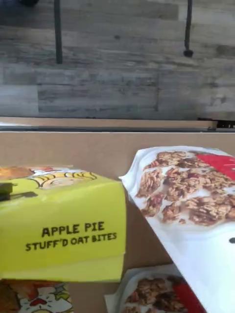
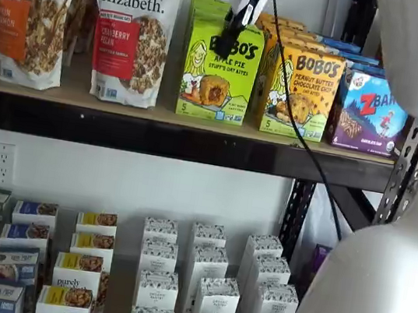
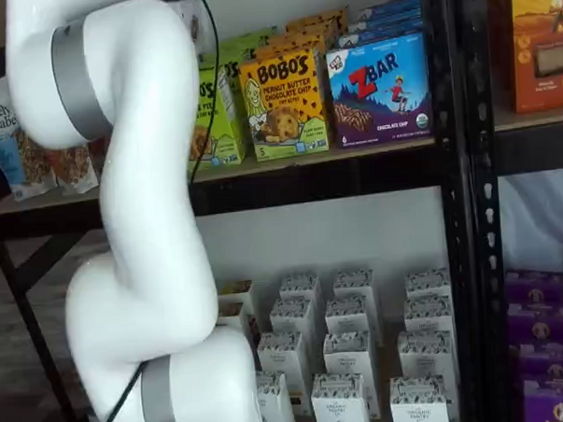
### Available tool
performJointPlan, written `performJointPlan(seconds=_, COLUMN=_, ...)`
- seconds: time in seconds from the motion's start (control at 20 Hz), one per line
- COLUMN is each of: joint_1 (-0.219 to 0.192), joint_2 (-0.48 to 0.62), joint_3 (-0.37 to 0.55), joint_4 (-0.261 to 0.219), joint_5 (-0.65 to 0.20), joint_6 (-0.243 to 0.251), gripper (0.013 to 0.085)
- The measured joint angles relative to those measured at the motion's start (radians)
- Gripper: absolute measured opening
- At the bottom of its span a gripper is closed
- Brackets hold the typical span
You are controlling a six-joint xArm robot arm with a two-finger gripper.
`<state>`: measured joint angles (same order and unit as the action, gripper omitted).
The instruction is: Pick the green box on the top shelf, the fourth from the left
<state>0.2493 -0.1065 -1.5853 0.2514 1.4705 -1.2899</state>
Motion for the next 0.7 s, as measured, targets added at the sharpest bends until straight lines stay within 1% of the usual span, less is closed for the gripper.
performJointPlan(seconds=0.2, joint_1=-0.005, joint_2=0.013, joint_3=-0.032, joint_4=0.013, joint_5=0.038, joint_6=0.001, gripper=0.0250)
performJointPlan(seconds=0.35, joint_1=-0.008, joint_2=0.022, joint_3=-0.062, joint_4=0.014, joint_5=0.071, joint_6=0.002, gripper=0.0250)
performJointPlan(seconds=0.7, joint_1=-0.010, joint_2=0.030, joint_3=-0.110, joint_4=-0.022, joint_5=0.153, joint_6=0.005, gripper=0.0250)
